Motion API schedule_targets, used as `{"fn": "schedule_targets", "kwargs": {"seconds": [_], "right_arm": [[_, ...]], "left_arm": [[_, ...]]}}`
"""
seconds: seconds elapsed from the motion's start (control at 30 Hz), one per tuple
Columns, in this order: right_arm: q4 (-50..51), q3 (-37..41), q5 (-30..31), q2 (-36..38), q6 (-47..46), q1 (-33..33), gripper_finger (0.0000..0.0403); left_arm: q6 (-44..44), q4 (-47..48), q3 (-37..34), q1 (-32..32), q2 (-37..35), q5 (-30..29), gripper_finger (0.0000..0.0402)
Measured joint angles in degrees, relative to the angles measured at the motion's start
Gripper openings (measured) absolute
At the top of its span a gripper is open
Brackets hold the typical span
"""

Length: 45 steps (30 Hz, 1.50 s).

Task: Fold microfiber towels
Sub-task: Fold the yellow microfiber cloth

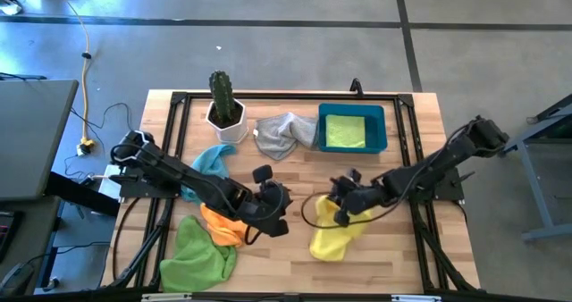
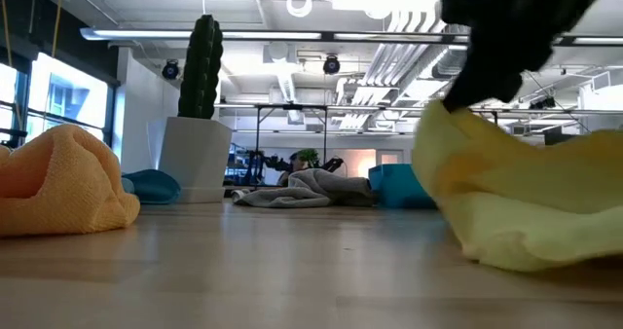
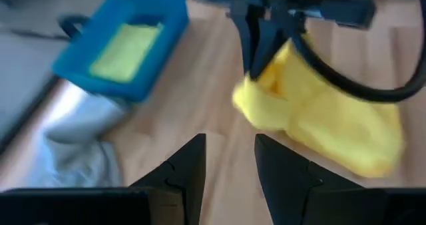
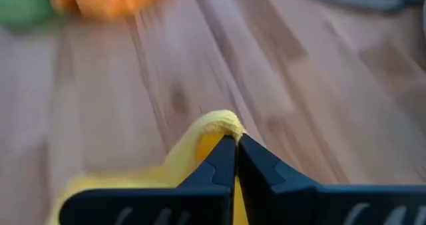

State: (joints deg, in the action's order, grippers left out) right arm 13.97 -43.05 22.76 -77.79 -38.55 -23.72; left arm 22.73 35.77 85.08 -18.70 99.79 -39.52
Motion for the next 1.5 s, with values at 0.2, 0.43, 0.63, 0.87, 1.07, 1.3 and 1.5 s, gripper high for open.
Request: {"fn": "schedule_targets", "kwargs": {"seconds": [0.2, 0.43, 0.63, 0.87, 1.07, 1.3, 1.5], "right_arm": [[-10.5, 0.0, -0.1, 0.6, 0.0, 4.0, 0.0000], [-17.8, 0.0, -0.2, 0.6, 0.0, 8.2, 0.0000], [-20.6, 0.0, -2.6, 0.6, -2.0, 10.6, 0.0000], [-21.8, 0.0, -4.3, 0.6, -2.0, 12.0, 0.0000], [-22.4, 0.0, -4.4, 0.6, -1.5, 12.6, 0.0000], [-22.4, 0.1, -4.6, 2.5, 1.3, 12.6, 0.0000], [-22.5, 0.1, -4.2, 4.5, 3.7, 12.6, 0.0000]], "left_arm": [[-3.9, -0.7, 0.0, 0.7, 1.6, -6.6, 0.0119], [-3.5, -4.8, 0.0, 3.4, 3.6, -3.7, 0.0119], [-0.1, -8.3, 0.0, 6.1, 4.7, -1.8, 0.0119], [-1.8, -8.6, 0.0, 9.2, 5.3, -0.5, 0.0119], [-1.9, -8.2, 0.0, 11.2, 5.3, 3.7, 0.0119], [-1.9, -4.9, 0.0, 12.0, 5.3, 5.9, 0.0119], [-1.9, -5.1, 0.0, 12.0, 5.3, 5.8, 0.0111]]}}
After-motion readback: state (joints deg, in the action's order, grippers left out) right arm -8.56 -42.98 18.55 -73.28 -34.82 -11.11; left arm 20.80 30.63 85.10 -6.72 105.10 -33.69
